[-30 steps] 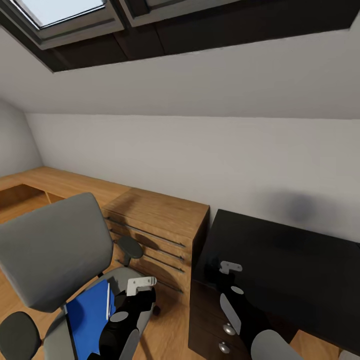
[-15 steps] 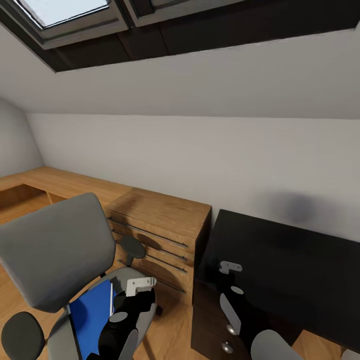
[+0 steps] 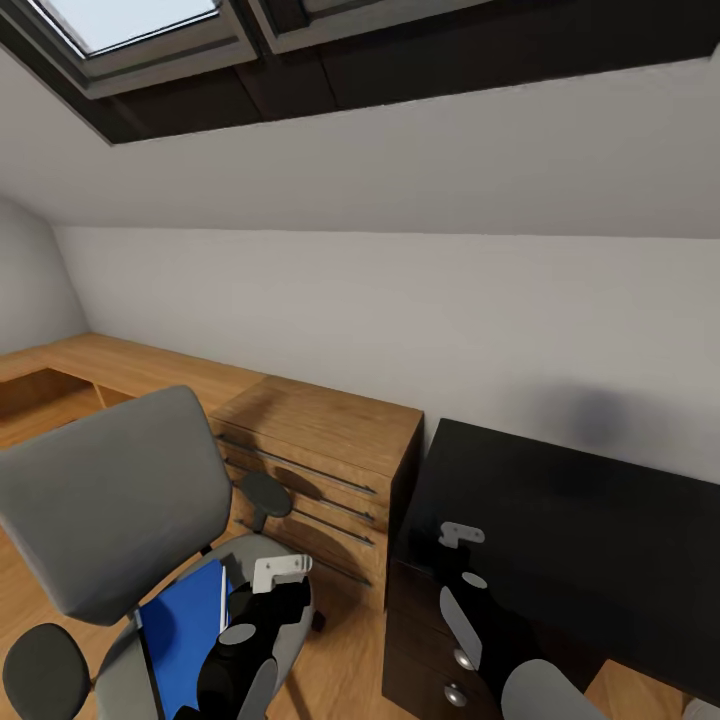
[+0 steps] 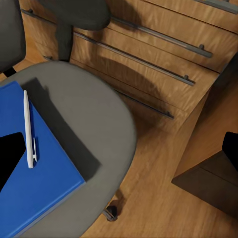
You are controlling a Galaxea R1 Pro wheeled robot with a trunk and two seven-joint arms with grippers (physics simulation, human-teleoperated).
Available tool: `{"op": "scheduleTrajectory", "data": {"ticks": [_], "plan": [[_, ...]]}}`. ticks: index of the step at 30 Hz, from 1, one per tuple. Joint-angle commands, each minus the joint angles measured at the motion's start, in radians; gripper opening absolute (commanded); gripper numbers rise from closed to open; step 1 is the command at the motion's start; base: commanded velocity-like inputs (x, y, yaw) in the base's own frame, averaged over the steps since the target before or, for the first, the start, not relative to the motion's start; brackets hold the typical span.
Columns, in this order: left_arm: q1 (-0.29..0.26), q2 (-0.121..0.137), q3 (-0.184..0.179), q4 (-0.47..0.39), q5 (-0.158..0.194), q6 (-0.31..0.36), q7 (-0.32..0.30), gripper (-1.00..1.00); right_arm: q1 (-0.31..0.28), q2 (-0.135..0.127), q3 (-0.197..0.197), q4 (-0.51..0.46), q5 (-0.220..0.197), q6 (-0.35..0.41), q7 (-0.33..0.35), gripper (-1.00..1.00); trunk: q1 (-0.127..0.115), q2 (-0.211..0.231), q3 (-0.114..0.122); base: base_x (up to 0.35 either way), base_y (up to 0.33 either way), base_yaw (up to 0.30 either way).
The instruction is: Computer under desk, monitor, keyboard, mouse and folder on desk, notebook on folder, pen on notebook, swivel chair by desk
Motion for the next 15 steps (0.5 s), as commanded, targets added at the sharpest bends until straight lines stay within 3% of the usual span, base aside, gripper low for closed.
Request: {"op": "scheduleTrajectory", "data": {"ticks": [1, 15], "plan": [[-0.001, 0.0, -0.001, -0.001, 0.011, 0.002, 0.01, 1.0, -0.001, -0.001, 0.007, -0.001, -0.01, -0.001, -0.008, 1.0, 0.0, -0.001, -0.001, 0.0, 0.0, 0.0], [-0.001, 0.0, -0.001, -0.001, 0.011, 0.002, 0.01, 1.0, -0.001, -0.001, 0.007, -0.001, -0.01, -0.002, -0.007, 1.0, 0.0, -0.001, -0.001, 0.0, 0.0, 0.0]]}}
